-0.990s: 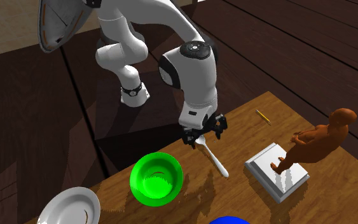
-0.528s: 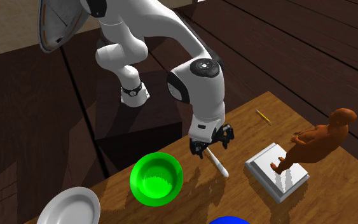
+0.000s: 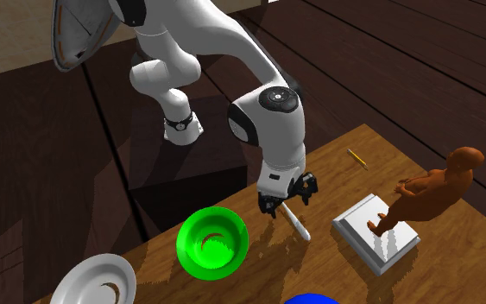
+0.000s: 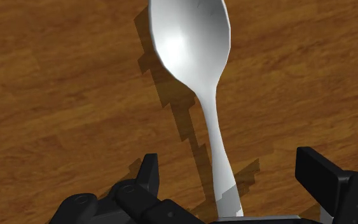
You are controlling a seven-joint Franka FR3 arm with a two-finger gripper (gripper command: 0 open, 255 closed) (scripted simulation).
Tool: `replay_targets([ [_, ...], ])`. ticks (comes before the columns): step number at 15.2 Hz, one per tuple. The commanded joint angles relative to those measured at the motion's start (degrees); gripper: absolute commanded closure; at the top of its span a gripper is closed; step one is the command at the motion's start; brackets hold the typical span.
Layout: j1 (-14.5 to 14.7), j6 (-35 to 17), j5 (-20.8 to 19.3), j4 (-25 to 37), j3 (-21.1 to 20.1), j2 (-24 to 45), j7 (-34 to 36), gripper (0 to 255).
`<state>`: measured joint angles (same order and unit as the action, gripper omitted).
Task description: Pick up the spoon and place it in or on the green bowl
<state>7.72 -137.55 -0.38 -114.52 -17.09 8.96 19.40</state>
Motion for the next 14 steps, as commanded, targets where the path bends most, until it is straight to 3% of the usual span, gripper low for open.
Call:
replay_targets([
  [1, 0.0, 0.0, 0.0, 0.0, 0.0, 0.0, 0.0, 0],
  [2, 0.0, 0.0, 0.0, 0.0, 0.0, 0.0, 0.0, 0],
  [3, 0.0, 0.0, 0.0, 0.0, 0.0, 0.0, 0.0, 255],
  [14, -0.1, 1.4, 0.3, 0.8, -0.1, -0.7, -0.1, 255],
])
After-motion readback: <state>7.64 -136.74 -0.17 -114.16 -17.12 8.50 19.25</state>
